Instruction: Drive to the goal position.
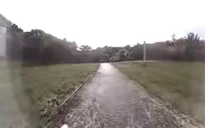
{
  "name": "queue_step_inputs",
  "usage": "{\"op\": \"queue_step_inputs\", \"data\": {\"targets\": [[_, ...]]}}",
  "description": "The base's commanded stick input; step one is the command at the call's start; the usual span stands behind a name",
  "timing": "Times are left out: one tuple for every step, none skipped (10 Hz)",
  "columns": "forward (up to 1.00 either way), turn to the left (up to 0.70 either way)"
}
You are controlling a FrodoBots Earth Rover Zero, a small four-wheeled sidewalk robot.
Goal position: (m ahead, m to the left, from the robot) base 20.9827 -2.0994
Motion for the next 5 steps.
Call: {"op": "queue_step_inputs", "data": {"targets": [[1.00,0.00],[1.00,0.00],[1.00,0.00],[1.00,0.00],[1.00,0.00]]}}
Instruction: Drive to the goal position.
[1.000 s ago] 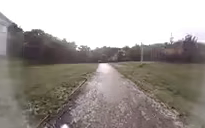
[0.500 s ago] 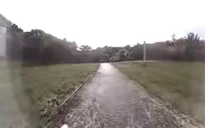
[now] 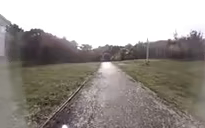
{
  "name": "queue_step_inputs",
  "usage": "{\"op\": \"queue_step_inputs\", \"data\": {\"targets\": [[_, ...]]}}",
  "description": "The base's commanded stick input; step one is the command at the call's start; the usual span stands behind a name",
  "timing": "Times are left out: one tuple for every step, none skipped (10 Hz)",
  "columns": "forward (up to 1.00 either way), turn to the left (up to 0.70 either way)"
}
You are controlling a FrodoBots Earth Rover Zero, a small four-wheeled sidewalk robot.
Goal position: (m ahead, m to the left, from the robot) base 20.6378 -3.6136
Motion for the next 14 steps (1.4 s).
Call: {"op": "queue_step_inputs", "data": {"targets": [[1.00,0.00],[1.00,0.00],[1.00,0.00],[1.00,0.00],[0.22,0.00],[0.00,0.00],[0.00,0.00],[0.00,0.00],[0.00,0.00],[0.00,0.00],[0.00,0.00],[0.00,0.00],[0.00,0.00],[0.00,0.00]]}}
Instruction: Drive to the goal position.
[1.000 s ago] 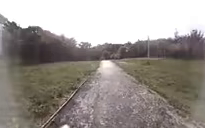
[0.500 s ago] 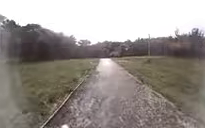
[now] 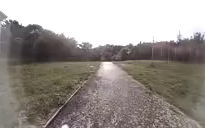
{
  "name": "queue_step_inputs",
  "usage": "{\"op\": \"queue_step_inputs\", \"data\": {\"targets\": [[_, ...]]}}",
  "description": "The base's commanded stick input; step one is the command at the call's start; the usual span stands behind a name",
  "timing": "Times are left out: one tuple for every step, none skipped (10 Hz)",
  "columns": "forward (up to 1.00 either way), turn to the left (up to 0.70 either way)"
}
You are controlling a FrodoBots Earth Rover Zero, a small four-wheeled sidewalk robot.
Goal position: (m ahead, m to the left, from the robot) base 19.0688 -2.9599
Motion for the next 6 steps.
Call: {"op": "queue_step_inputs", "data": {"targets": [[0.16,0.00],[0.43,0.00],[0.70,0.00],[0.97,0.00],[1.00,0.00],[1.00,0.00]]}}
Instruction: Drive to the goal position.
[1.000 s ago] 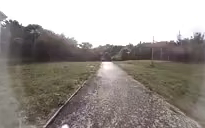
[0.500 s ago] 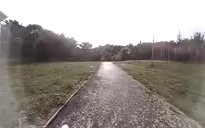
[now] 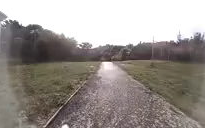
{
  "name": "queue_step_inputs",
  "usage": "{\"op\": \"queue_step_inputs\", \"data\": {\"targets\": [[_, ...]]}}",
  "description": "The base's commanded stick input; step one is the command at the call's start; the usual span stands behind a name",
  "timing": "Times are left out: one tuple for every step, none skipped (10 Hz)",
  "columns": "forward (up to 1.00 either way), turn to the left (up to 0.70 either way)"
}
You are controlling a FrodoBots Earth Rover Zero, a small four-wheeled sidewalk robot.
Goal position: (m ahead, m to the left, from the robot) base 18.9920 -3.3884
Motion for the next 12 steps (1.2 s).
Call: {"op": "queue_step_inputs", "data": {"targets": [[1.00,0.00],[1.00,0.00],[1.00,0.00],[1.00,0.00],[1.00,0.00],[1.00,0.00],[1.00,0.00],[1.00,0.00],[1.00,0.00],[1.00,0.00],[1.00,0.00],[1.00,0.00]]}}
